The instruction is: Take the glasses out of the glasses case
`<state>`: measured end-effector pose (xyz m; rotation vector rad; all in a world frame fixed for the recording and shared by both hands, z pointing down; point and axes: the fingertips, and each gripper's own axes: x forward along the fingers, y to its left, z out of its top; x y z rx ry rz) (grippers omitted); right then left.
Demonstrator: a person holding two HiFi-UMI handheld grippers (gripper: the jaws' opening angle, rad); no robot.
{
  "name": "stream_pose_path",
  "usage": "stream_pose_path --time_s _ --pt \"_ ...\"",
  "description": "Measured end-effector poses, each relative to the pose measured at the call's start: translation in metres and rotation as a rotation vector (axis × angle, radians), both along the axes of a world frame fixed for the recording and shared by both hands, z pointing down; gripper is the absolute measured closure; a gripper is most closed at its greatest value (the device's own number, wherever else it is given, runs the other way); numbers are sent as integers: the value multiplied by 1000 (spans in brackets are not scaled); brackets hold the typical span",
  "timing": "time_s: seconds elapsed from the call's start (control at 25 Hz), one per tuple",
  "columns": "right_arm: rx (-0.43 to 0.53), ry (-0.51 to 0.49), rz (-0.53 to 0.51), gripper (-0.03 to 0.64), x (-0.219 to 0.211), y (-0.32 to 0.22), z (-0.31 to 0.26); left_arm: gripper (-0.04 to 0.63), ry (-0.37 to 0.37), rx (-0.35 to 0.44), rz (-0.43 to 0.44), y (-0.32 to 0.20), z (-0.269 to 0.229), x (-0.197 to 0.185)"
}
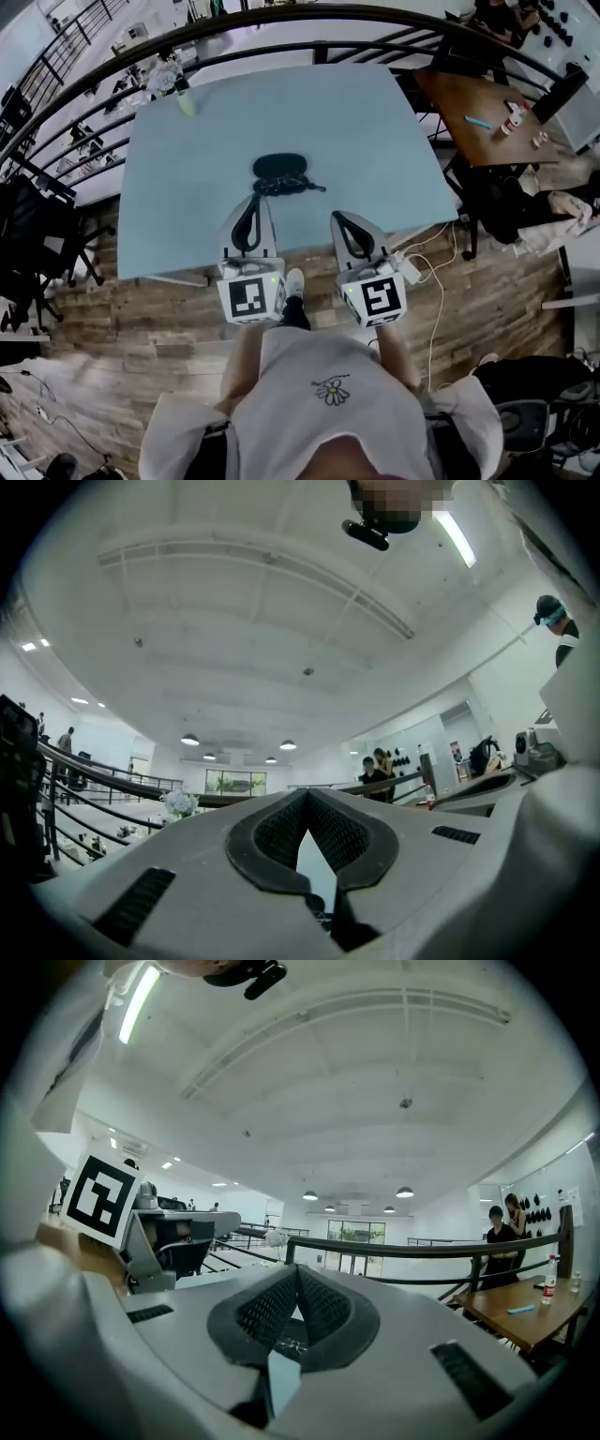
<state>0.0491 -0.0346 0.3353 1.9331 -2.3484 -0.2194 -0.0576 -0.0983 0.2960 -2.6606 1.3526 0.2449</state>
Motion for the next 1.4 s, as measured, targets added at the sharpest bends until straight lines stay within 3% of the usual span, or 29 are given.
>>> stream_pose_path --time_s 0.12,0.28,0.48,0.64,0.84,1.24,1.4 --pt "-7 7 -1 607 2 -63 -6 578 -20 -7 19 -59 2 7" --pt "-29 -1 -9 607 -3 -124 -5 578 9 -30 32 -116 -1 8" --pt "-77 26 -21 607 -4 -178 10 578 39 -49 22 -171 3 3" --pt "-64 43 -40 607 -1 -207 5 578 -7 -58 -15 -208 17 -1" --pt "-86 -20 -42 607 6 -230 6 578 -10 -99 -24 -224 30 2" --pt "-90 -47 -85 607 23 -250 9 578 -94 -61 -25 -234 31 18" --pt "-92 -45 -98 607 25 -249 12 578 -38 -78 -16 -231 29 21"
